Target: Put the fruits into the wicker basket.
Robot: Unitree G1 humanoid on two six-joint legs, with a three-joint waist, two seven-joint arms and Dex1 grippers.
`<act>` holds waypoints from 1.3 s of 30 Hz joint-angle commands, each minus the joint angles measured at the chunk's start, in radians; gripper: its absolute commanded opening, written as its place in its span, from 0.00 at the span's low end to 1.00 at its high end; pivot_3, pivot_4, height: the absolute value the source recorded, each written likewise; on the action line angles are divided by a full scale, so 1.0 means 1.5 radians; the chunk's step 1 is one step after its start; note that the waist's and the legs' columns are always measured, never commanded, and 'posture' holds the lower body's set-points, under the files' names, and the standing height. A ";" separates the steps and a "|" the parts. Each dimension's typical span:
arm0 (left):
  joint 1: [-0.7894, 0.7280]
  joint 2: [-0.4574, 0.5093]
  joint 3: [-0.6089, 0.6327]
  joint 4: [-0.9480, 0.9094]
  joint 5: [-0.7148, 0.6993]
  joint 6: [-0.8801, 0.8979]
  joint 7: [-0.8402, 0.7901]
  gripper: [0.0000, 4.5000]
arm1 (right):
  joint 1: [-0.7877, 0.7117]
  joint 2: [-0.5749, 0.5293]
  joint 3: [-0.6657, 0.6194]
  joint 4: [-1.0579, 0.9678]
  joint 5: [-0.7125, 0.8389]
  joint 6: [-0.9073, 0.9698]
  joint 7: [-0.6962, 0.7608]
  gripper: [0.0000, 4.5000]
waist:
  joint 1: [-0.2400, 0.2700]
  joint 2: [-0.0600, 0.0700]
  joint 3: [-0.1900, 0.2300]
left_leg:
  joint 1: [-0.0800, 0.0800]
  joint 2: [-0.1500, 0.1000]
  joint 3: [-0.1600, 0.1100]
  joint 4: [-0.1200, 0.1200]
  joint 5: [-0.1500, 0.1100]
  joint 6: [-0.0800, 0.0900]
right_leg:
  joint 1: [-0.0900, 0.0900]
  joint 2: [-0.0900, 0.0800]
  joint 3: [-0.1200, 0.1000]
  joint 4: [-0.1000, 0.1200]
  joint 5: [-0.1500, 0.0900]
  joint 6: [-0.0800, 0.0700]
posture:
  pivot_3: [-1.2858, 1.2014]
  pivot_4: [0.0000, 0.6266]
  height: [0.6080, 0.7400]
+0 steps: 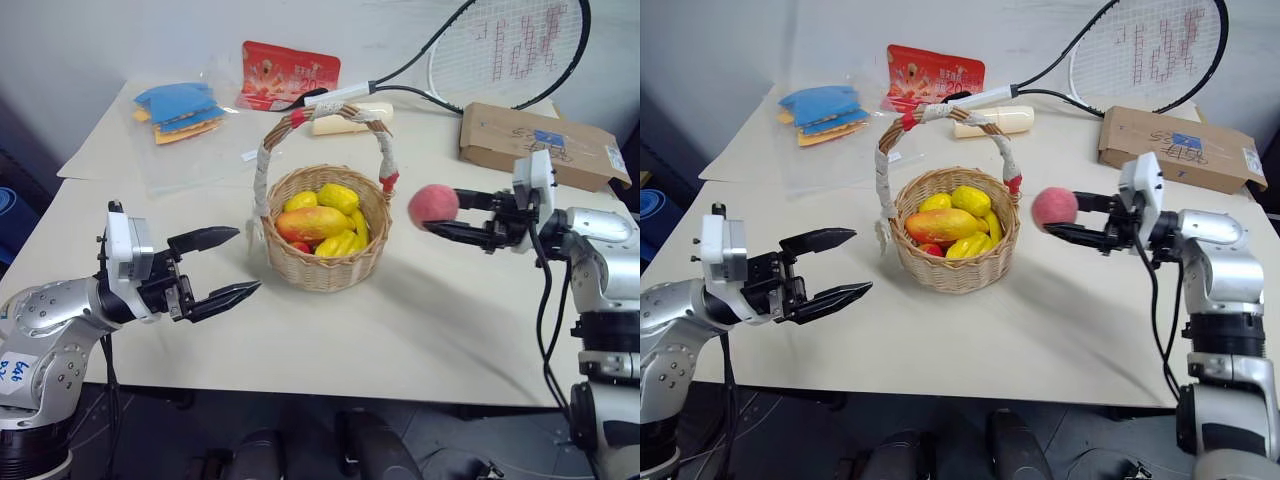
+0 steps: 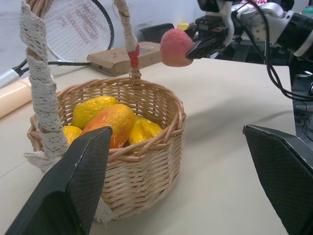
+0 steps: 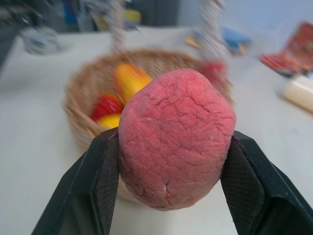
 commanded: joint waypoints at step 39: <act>-0.004 0.006 -0.017 -0.071 -0.017 0.022 0.066 1.00 | -0.330 0.110 0.083 0.601 -0.155 -0.291 0.104 0.49 | -0.013 0.000 0.000 | -0.009 0.001 0.005 0.003 0.001 0.001 | -0.010 0.001 0.005 0.000 0.002 0.001 | 0.52 0.24 1.00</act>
